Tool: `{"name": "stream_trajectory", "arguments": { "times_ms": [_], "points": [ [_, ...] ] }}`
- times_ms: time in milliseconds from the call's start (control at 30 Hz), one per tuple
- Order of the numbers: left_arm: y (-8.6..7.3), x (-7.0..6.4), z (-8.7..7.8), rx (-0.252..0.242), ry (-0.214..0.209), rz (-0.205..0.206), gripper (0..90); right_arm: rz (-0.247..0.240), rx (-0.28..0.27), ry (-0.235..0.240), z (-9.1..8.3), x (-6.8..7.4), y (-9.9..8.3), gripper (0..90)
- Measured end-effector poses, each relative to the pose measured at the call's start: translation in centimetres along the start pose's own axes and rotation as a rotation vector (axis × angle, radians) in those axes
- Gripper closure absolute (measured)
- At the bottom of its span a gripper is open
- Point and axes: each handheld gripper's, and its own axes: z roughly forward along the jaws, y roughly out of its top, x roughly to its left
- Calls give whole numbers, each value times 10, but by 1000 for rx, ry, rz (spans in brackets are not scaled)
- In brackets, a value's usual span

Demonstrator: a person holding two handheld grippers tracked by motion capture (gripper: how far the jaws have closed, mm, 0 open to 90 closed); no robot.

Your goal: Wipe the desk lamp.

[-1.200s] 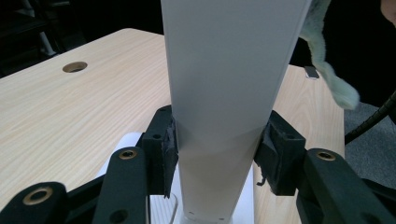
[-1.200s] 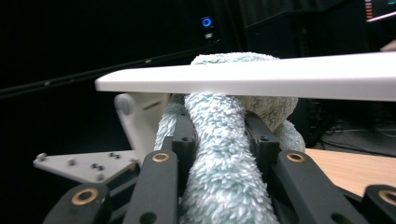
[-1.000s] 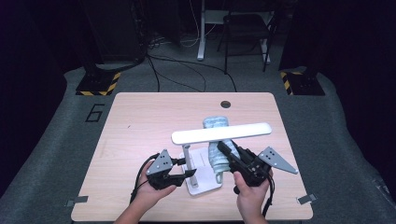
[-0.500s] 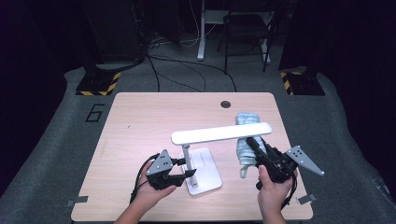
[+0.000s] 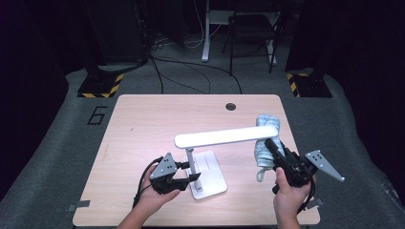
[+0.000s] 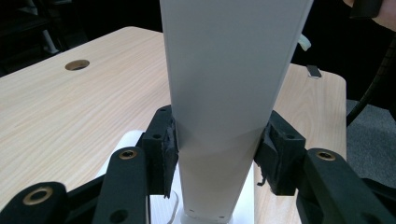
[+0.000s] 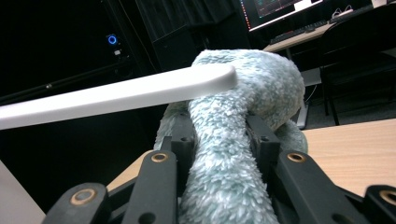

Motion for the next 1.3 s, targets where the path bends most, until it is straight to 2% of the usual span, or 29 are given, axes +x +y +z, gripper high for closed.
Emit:
{"name": "stream_trajectory", "arguments": {
  "times_ms": [133,300,567,767,867,1100,1200,1300],
  "points": [
    [0,0,0,2,1,4,529,-22,9,4,2,8,-1,692],
    [0,0,0,1,2,3,529,-62,28,35,5,21,-2,691],
    [0,-1,1,-4,12,-2,529,-94,69,151,20,56,-7,691],
    [1,-2,1,2,21,-2,529,-93,107,256,32,86,-11,691],
    [1,-2,2,0,14,-5,530,-116,127,306,37,103,-14,691],
    [2,-2,1,12,17,0,530,-145,150,402,41,132,-18,690],
    [2,-3,1,10,19,1,530,-158,146,408,38,136,-19,691],
    [2,-3,2,2,28,1,530,-126,136,421,34,132,-19,692]
  ]
}}
